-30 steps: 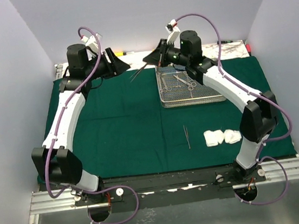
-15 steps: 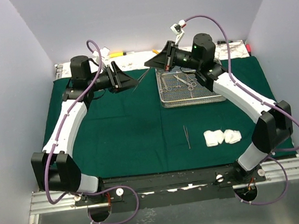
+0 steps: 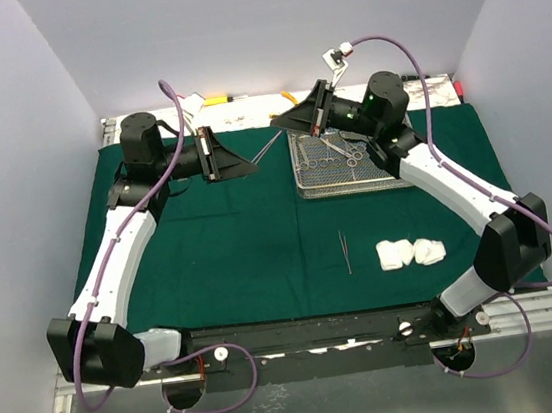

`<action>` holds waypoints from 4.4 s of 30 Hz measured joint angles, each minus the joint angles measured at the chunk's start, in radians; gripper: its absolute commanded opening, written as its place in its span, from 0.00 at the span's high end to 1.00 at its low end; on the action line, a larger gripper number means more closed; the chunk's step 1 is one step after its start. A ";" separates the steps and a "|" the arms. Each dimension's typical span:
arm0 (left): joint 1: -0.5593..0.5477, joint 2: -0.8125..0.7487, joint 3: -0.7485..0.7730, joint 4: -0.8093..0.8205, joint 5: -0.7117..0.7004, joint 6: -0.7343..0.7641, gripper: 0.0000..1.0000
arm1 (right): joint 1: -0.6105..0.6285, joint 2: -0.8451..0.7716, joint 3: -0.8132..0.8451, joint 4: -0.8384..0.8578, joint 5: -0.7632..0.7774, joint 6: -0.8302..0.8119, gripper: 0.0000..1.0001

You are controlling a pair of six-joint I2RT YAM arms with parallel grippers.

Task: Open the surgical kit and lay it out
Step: Place the medical item in the surgical kit.

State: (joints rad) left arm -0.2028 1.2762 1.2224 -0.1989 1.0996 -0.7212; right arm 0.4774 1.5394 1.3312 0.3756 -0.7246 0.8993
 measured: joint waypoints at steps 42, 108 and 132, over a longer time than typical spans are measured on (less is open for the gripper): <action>-0.179 -0.052 -0.270 0.017 0.004 0.077 1.00 | 0.286 -0.220 0.024 -0.924 0.197 -1.509 0.47; 0.070 -0.164 -0.360 -0.207 -0.703 0.078 0.36 | 0.358 -0.056 -0.367 -0.976 0.972 -0.092 0.99; 0.070 -0.182 -0.407 -0.225 -0.708 0.097 0.37 | 0.417 0.041 -0.452 -0.878 1.073 0.024 0.99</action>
State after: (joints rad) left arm -0.1329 1.0943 0.8158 -0.4236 0.3916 -0.6243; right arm 0.8948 1.5803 0.8787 -0.5026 0.3489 0.9234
